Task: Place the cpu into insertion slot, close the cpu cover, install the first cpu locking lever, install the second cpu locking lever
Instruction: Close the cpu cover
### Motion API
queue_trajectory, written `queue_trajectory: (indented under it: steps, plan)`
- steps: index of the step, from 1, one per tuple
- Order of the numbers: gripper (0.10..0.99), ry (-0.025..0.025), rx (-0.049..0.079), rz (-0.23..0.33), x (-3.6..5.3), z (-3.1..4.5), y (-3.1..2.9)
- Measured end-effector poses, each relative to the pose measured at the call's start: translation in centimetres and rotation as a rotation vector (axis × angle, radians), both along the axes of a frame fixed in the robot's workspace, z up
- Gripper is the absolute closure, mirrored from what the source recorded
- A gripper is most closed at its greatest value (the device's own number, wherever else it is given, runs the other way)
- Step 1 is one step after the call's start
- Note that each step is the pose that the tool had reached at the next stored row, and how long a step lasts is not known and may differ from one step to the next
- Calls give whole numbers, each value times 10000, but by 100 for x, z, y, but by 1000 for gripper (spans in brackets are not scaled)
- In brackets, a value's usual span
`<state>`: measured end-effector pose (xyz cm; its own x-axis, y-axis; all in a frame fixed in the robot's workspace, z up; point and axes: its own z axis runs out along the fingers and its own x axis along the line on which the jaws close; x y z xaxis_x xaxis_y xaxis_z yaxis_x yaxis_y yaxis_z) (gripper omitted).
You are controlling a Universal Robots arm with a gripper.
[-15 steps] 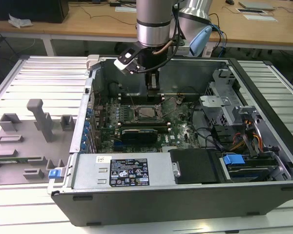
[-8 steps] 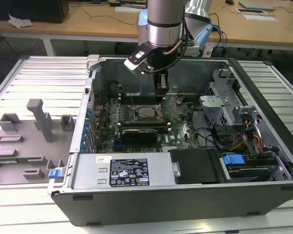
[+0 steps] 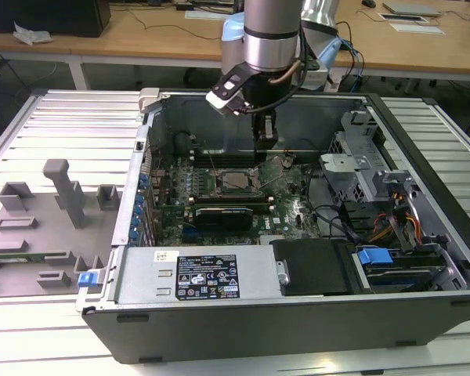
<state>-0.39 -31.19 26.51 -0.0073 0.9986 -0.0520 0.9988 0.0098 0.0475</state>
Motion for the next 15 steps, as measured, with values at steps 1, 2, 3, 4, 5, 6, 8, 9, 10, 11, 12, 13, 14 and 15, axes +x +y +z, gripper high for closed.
queue_trajectory:
  steps: [1, 2, 3, 4, 5, 6, 8, 9, 10, 11, 12, 13, 14, 15]
  plan:
    - [980, -1, 0, -2, 43, 0, 0]
    - [980, 0, -1, 1, 108, 0, 0]
    - [980, 1, -1, 1, 181, 0, 0]
    - [980, 6, 1, -1, 323, -1, 0]
    - [980, 8, 0, 1, 367, 0, 0]
    - [980, 11, 0, 1, 403, 0, 0]
    - [980, 22, -1, 0, 486, 0, 0]
    - [980, 34, 0, 0, 527, 0, 0]
    - [980, 48, 1, 1, 562, -2, 0]
    - [980, 62, 2, 0, 587, -5, 1]
    - [980, 83, 1, 1, 613, -11, 1]
    - [980, 106, 0, 2, 626, -18, 0]
    - [980, 139, 0, 0, 637, -45, 0]
    - [980, 157, 0, 0, 641, -65, 0]
